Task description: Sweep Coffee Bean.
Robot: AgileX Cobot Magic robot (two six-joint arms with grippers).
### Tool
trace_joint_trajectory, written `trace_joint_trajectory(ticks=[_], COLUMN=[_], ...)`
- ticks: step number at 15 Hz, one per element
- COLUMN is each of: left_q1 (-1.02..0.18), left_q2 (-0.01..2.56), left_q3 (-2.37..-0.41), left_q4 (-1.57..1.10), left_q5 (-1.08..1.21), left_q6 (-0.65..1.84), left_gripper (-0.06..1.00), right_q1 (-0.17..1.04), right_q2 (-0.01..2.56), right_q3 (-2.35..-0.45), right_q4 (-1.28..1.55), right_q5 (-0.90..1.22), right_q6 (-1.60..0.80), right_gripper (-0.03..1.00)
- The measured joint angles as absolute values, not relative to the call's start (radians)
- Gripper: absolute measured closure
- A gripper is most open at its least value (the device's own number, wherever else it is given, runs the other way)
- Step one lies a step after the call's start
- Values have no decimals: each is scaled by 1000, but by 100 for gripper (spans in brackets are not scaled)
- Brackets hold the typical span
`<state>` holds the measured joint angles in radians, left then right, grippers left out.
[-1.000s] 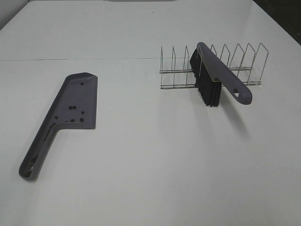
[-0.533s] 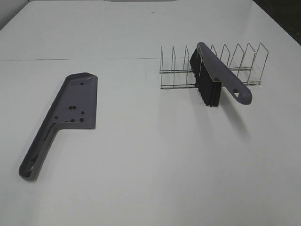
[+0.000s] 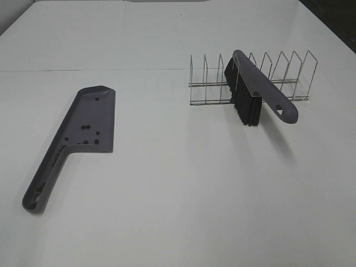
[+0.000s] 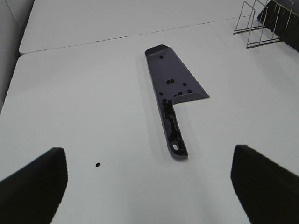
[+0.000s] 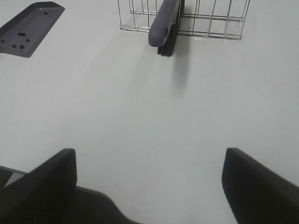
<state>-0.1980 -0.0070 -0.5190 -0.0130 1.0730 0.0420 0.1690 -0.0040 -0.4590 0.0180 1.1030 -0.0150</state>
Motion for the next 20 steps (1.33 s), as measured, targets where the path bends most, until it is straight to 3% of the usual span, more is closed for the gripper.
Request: trace_joint_trajectory(ticks=[6,8,9,11,14,20], left_q1=[-192,-142,-19,48,52,52], left_q2=[-7,-7,-7,-7,-7,-7], left_q3=[-519,-519,-519,-519,-519,-519], left_q4=[-13,-13,-13,-12,-12,-12], left_q5=[1073,1073,1073,1073,1073,1073], left_q6=[42,42,42,42,41,42], left_gripper=[7,7,7,7,7,7], right_q1=[169,169,167,117,29,104], right_q2=[-4,-4,-4,-4,-4,-4], right_q3=[-459,-459,-459,-459,-459,-459], right_q4=[21,24,31,40,41,46], right_q5=[1103,1103,1103,1103,1103,1103], right_q6=[-15,-15,-15,-15,-15,-15], right_gripper=[18,18,18,18,18,18])
